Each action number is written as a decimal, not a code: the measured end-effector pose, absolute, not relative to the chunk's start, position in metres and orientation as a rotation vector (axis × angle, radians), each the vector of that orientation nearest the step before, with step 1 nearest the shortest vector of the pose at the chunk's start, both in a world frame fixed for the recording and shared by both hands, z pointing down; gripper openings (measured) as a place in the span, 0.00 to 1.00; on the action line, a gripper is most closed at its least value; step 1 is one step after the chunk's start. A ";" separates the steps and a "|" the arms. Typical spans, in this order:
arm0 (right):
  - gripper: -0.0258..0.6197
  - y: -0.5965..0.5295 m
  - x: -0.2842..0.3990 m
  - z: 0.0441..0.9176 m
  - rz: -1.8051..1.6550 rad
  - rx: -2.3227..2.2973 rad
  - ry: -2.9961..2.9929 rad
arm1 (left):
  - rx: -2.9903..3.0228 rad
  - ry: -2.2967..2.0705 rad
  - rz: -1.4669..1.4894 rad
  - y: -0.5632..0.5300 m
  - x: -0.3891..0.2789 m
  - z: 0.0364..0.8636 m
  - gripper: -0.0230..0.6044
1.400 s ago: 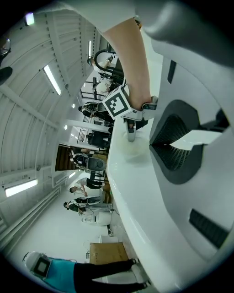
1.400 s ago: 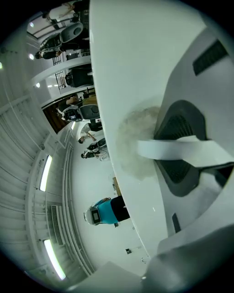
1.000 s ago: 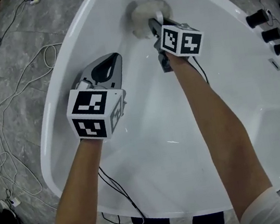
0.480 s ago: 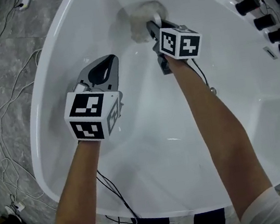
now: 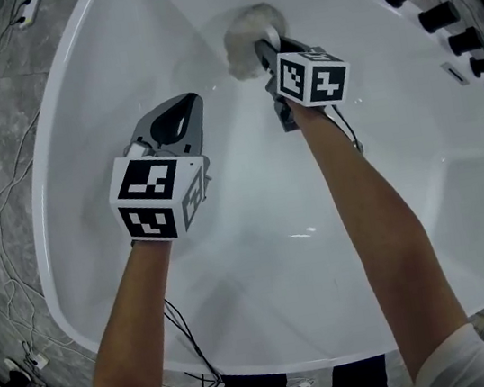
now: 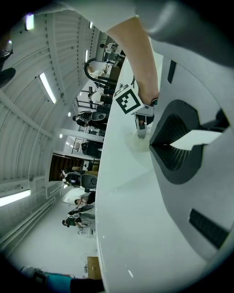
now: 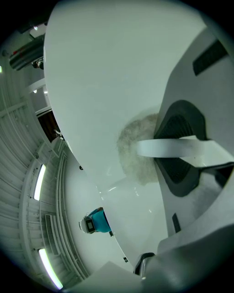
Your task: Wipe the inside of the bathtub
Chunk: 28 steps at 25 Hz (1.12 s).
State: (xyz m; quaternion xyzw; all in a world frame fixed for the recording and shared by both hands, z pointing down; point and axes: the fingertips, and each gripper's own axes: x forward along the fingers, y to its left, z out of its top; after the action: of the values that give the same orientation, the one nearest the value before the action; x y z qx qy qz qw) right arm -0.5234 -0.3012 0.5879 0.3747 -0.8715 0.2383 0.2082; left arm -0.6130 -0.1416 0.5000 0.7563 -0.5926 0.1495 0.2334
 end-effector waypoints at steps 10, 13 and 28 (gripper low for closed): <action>0.19 -0.302 -0.458 0.587 0.670 1.074 -2.404 | 2.128 -1.562 0.428 -0.159 -0.552 0.498 0.05; 0.19 -0.303 -0.437 0.586 0.668 1.087 -2.398 | 2.143 -1.544 0.440 -0.161 -0.535 0.497 0.05; 0.19 -0.310 -0.304 0.577 0.658 1.201 -2.343 | 2.209 -1.468 0.456 -0.175 -0.433 0.488 0.05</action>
State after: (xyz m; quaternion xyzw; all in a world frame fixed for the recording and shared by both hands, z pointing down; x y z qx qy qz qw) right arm -0.3041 -0.3102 0.5773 0.4325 -0.8436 0.2370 0.2125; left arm -0.4328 -0.1754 0.4880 0.8001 -0.5317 0.1651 0.2234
